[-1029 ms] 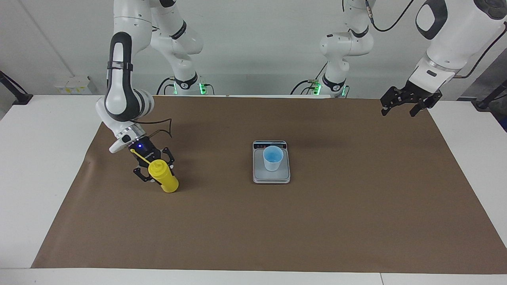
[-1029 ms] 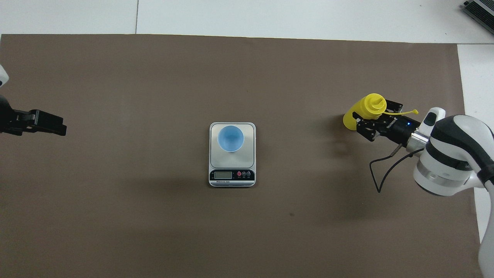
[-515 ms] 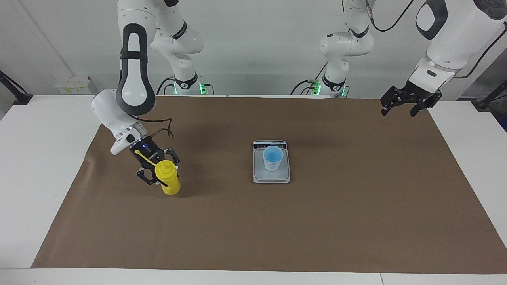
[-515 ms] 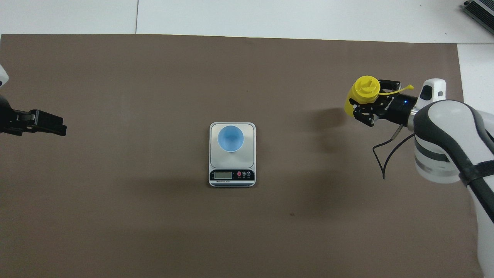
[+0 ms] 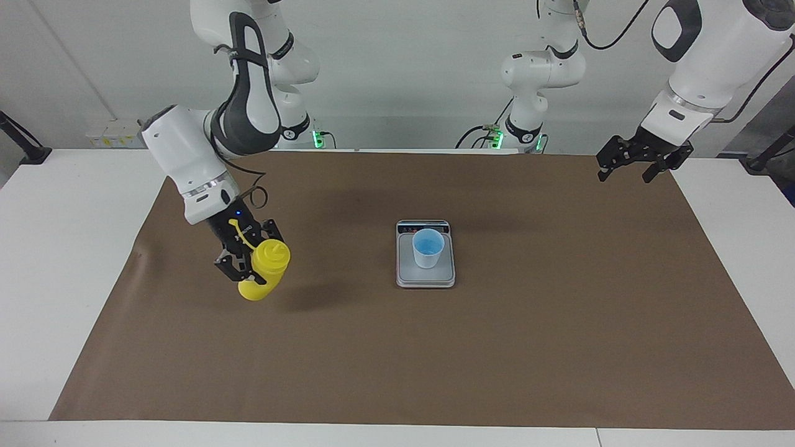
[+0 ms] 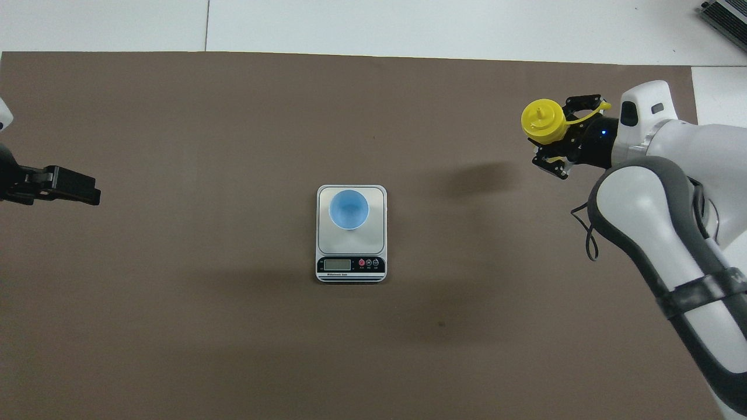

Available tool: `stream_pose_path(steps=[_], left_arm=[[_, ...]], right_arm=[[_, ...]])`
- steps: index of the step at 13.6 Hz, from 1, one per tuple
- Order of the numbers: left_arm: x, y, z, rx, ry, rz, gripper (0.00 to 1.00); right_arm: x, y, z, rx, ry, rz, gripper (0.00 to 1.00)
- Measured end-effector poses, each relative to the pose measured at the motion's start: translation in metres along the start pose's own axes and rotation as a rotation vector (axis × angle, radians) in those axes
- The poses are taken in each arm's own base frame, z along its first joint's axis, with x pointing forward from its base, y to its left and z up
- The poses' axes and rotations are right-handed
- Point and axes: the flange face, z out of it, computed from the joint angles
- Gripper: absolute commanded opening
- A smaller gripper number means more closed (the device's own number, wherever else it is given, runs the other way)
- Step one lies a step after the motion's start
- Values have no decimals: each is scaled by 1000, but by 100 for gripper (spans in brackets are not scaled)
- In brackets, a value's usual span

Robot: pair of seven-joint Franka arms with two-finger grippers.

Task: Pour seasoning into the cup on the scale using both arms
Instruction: 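Grasp the yellow bottle with the right gripper and lift it, then carry the bottle with the right gripper over the cup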

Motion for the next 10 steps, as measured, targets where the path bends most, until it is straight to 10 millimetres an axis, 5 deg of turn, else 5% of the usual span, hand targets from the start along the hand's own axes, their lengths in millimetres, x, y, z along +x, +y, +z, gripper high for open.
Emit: stream_pose_path(steps=[4,10], left_arm=[[0,0,0,0,0,0,100],[0,0,0,0,0,0,100]], right_arm=[[50,-10,-8,-52,-155,-115,0],[136,-54,-2,-100,-363,-198,0]])
